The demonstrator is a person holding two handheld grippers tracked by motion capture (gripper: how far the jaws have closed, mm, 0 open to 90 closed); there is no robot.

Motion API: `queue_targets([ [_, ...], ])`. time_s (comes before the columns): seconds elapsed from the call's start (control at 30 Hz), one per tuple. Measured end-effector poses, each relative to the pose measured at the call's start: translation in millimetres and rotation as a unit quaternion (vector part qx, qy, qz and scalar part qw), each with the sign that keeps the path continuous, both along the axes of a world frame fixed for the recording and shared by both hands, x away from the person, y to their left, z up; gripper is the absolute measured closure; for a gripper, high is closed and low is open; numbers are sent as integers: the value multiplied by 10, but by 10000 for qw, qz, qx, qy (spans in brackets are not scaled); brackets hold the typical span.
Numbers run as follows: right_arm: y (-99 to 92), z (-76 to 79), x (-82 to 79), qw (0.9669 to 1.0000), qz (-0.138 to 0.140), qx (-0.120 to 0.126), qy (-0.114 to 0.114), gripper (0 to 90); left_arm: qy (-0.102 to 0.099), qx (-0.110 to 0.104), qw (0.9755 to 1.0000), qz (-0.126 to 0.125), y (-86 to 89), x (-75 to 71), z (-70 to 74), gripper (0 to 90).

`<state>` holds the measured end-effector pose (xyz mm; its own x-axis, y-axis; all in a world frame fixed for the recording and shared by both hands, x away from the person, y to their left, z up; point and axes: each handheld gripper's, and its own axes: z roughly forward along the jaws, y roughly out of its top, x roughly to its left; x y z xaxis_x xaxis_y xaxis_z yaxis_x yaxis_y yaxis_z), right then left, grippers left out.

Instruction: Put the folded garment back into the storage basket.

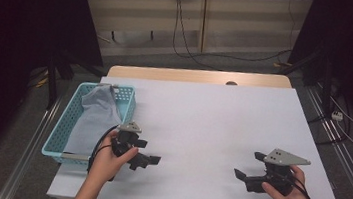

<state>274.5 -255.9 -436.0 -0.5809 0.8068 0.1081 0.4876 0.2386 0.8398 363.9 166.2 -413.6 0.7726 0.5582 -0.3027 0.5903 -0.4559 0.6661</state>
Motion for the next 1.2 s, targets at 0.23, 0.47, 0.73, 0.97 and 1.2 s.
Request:
queue_targets([
  [0.23, -17, -2, -1, 10000, 2, -13, 2, 70, 35, -3, 10000, -44, 28, -22, -39, 124],
  [0.47, -30, -9, 1, 10000, -1, 7, 24, 70, 66, 15, 10000, -18, 36, -35, -79, 124],
  [0.73, -44, -11, 2, 10000, -26, 25, 41, 69, 75, 9, 10000, -10, 67, -48, -91, 124],
  [0.97, -62, -13, 1, 10000, -33, 40, 38, 69, 59, 25, 10000, 7, 63, -52, -93, 124],
  [1.2, -80, -8, -9, 9999, -71, 70, 49, 69, 65, 28, 10000, -7, 72, -67, -86, 124],
])
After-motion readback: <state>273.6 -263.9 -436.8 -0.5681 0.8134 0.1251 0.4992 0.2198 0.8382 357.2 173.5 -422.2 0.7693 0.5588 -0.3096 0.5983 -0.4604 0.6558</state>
